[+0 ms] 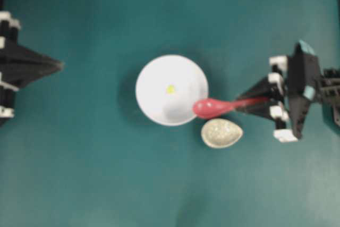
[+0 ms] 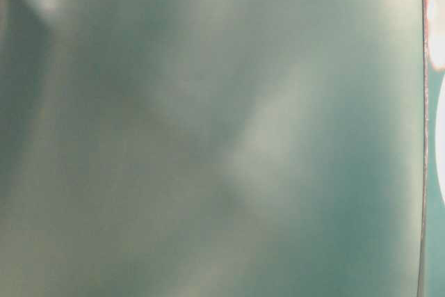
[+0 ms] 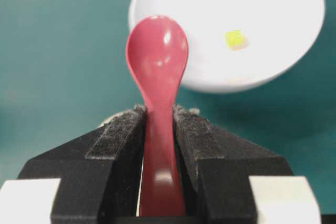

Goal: Scoop the yellow hexagonal prism block from the bowl with a spoon using the right arm.
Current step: 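Lift the spoon off the rest and carry it over the bowl, then lower the spoon bowl into the white bowl beside the yellow block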

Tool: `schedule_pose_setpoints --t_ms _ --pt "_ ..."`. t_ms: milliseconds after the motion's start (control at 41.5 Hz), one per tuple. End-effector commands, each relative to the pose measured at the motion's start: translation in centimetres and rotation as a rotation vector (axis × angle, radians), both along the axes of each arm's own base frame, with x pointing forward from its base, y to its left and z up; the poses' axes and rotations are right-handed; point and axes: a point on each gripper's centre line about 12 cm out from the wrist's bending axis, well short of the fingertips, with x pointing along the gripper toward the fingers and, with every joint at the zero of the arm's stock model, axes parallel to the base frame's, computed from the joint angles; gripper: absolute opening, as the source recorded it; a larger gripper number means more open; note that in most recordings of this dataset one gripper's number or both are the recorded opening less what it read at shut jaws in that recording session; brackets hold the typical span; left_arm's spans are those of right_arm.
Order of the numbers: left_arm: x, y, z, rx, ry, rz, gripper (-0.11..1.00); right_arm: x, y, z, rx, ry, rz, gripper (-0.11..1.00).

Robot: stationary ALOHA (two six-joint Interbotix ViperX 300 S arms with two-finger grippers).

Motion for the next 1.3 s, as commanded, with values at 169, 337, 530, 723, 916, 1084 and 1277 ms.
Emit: schedule_pose_setpoints --t_ms 169,337,530,723,916,1084,1277 --pt "0.2 0.0 0.6 0.003 -0.015 0.001 -0.01 3.1 -2.6 3.6 0.037 0.117 -0.022 0.24" --pt "0.2 0.0 0.6 0.003 -0.015 0.001 -0.01 4.8 -3.9 4.1 0.080 0.223 -0.030 0.24" --pt "0.2 0.0 0.4 0.003 -0.008 -0.001 -0.01 6.9 -4.8 3.6 0.106 0.329 -0.019 0.24" --pt "0.2 0.0 0.4 0.003 -0.008 0.001 -0.01 8.6 -5.4 3.0 0.097 0.431 0.010 0.24" --pt "0.2 0.0 0.3 0.003 0.000 0.001 -0.01 9.5 -5.8 2.2 0.065 0.505 0.035 0.24" --pt "0.2 0.0 0.3 0.003 0.002 0.001 -0.01 10.0 -6.0 1.0 0.054 0.541 0.038 0.24" --pt "0.2 0.0 0.2 0.003 0.003 -0.001 -0.01 10.5 -6.1 -0.2 0.058 0.569 0.039 0.24"
